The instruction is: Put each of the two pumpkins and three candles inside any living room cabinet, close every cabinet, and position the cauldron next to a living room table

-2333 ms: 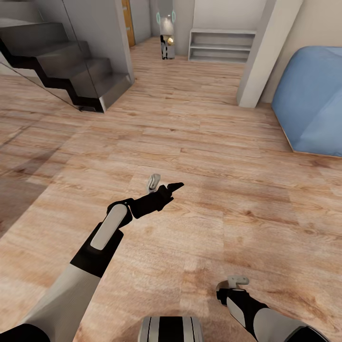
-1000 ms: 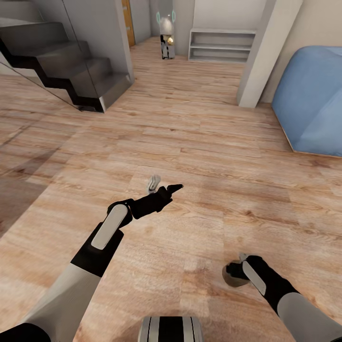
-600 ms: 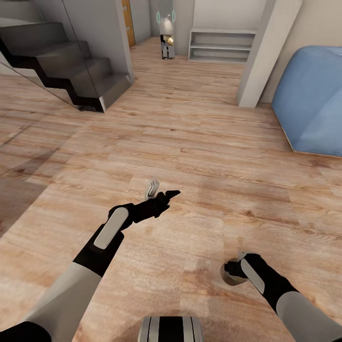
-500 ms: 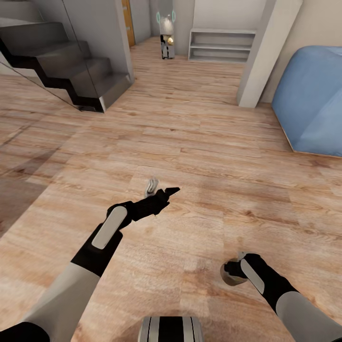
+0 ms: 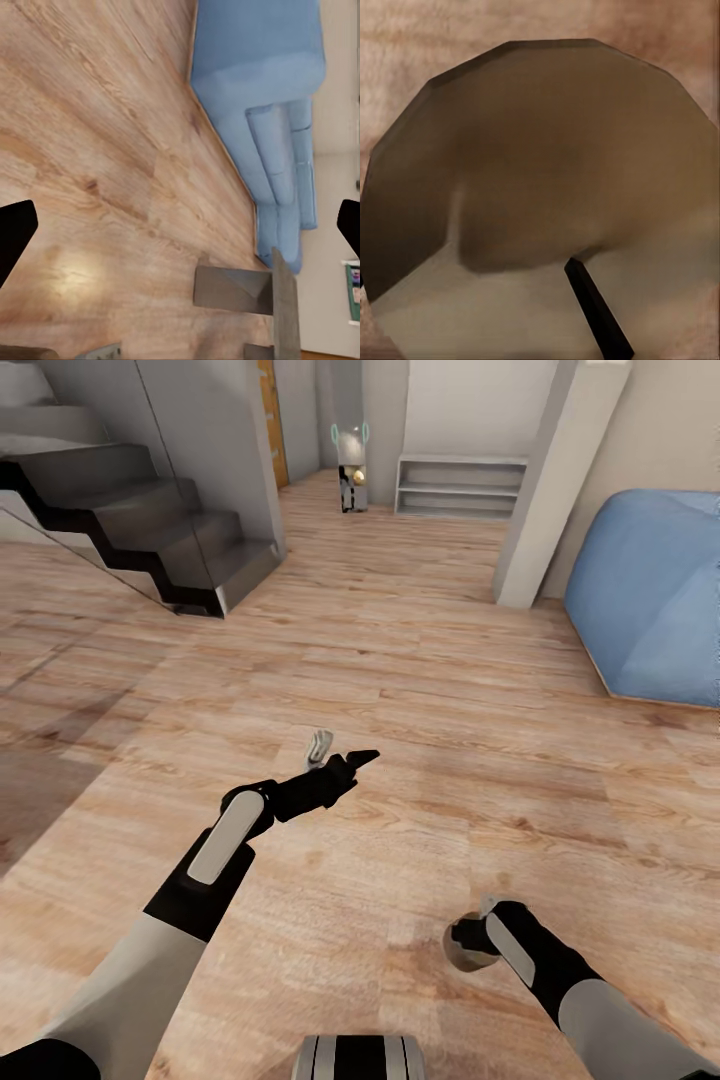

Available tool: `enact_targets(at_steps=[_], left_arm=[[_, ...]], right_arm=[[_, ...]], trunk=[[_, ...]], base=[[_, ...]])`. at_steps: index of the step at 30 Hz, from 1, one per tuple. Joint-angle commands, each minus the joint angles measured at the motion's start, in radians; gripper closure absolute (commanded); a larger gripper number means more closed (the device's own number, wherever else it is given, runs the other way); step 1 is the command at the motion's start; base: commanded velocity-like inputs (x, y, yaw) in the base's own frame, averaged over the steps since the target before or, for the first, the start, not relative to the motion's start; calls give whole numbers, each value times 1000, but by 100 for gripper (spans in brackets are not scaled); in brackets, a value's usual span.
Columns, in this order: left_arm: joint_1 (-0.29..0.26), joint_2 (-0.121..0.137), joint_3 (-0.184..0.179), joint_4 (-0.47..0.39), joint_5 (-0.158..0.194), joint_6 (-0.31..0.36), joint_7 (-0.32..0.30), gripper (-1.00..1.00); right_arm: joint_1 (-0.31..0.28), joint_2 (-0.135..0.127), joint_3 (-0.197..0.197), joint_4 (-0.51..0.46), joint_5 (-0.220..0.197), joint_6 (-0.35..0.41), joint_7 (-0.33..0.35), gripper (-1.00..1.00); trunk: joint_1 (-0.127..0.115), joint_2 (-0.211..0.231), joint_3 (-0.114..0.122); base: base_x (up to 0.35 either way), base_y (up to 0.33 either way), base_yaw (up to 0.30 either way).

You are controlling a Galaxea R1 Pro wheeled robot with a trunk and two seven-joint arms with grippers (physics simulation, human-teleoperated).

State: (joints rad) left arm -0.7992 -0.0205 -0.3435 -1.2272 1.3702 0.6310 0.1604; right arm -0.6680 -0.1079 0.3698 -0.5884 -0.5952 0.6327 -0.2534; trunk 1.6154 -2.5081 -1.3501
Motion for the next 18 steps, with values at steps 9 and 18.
enact_targets(at_steps=[9,18], left_arm=[[0,-9,-2,0,-2,1,2,-100],[0,-9,-2,0,-2,1,2,-100]], right_arm=[[1,-2,-1,5,-4,-7,2,100],[1,-2,-1,5,-2,-13,5,100]], trunk=[[-4,2,35],[-8,4,70]], base=[[0,0,0],[0,0,0]])
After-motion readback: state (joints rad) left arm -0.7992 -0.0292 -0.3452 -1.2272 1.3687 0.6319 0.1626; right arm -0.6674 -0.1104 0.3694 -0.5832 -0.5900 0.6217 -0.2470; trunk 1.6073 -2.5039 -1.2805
